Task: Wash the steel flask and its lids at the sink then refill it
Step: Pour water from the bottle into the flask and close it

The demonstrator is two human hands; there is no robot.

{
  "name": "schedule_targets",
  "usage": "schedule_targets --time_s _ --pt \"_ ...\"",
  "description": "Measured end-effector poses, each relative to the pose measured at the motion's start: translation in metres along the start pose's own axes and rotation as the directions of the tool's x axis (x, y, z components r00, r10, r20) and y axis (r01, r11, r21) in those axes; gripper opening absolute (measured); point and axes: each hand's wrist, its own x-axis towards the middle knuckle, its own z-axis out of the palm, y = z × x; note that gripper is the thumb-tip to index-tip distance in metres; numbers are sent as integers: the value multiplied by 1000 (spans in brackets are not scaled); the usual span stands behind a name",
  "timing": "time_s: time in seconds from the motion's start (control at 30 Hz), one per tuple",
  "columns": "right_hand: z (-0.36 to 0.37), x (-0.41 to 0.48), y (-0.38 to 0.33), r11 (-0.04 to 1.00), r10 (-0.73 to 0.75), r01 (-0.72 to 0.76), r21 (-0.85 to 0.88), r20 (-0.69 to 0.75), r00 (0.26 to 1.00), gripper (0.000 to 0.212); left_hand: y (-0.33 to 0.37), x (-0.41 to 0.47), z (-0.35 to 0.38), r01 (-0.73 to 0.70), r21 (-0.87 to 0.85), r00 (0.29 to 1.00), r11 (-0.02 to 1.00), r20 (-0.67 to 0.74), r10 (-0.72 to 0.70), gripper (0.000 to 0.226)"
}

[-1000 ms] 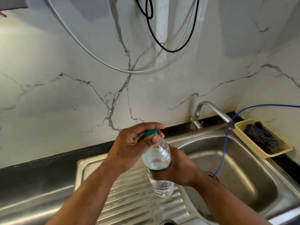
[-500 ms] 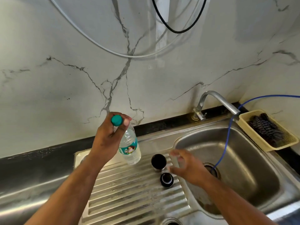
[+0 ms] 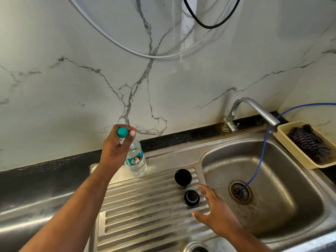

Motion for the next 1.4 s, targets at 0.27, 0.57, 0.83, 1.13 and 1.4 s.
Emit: schedule_targets --time_s 0.27,0.57,0.83,1.13,1.4 --pt "8 4 -6 999 -6 3 -54 -56 998 88 -4 0 -8 -38 27 998 999 -41 39 42" --pt "18 15 -17 992 -3 -6 -123 -70 998 78 16 -75 -12 -195 5 945 981 -268 190 73" --pt "17 9 -19 1000 -13 10 -15 -146 989 40 25 -200 28 -179 -239 935 954 261 240 72" --pt "-43 -67 -36 938 66 18 347 -229 971 65 31 -239 43 -229 -201 742 952 598 304 92" --pt "-98 -158 -109 892 -119 184 412 -179 977 46 25 -248 60 -133 -216 749 967 617 240 52"
